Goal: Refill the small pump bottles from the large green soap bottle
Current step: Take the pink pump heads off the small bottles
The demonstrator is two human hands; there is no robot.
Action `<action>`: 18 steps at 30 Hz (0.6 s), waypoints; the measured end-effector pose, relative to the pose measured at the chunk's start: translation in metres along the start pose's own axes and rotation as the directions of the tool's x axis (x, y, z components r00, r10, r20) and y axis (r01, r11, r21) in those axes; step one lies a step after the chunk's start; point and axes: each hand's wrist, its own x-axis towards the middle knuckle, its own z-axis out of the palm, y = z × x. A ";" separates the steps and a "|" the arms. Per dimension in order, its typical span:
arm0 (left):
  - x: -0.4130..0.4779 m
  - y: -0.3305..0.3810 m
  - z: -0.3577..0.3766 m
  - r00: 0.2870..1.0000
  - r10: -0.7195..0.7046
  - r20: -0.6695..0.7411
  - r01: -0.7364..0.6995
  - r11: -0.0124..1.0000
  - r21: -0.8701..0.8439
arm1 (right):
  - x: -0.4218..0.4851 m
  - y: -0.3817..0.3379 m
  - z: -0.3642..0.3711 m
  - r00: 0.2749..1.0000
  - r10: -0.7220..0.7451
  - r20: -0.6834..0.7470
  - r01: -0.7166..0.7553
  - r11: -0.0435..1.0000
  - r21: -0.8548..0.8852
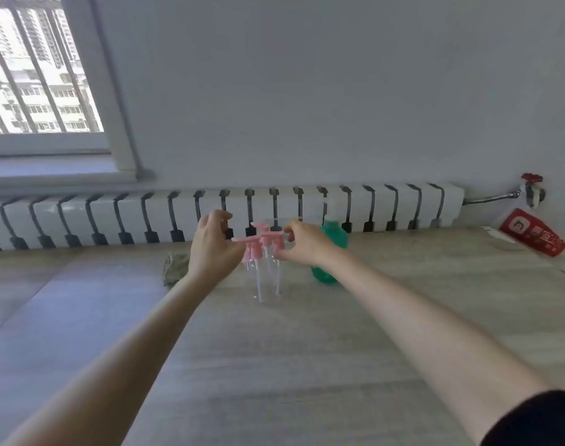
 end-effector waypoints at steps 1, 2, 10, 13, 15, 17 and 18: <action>0.002 0.003 -0.001 1.000 0.020 -0.007 -0.020 1.000 0.017 | 0.002 -0.001 0.002 1.000 0.009 -0.014 -0.009 1.000 0.025; 0.003 0.007 -0.001 0.999 0.040 -0.014 -0.039 0.999 0.032 | 0.004 -0.001 0.003 0.999 0.016 -0.033 -0.015 0.999 0.039; -0.007 0.027 0.006 0.990 0.131 0.049 -0.134 0.989 0.061 | -0.006 0.001 0.015 0.989 0.037 -0.145 -0.027 0.997 0.068; -0.017 0.030 0.006 0.986 0.136 0.101 -0.140 0.989 0.037 | -0.015 0.007 0.003 0.969 0.085 -0.233 -0.058 0.991 0.122; -0.024 0.037 0.008 0.976 0.129 0.174 -0.137 0.990 0.031 | -0.021 0.010 -0.014 0.953 0.116 -0.279 -0.062 0.979 0.196; -0.029 0.045 0.017 0.946 0.094 0.309 -0.124 0.989 0.079 | -0.028 0.009 -0.031 0.949 0.149 -0.278 -0.077 0.964 0.255; -0.031 0.049 0.023 0.926 0.063 0.372 -0.114 0.986 0.117 | -0.032 0.007 -0.037 0.950 0.164 -0.267 -0.076 0.948 0.309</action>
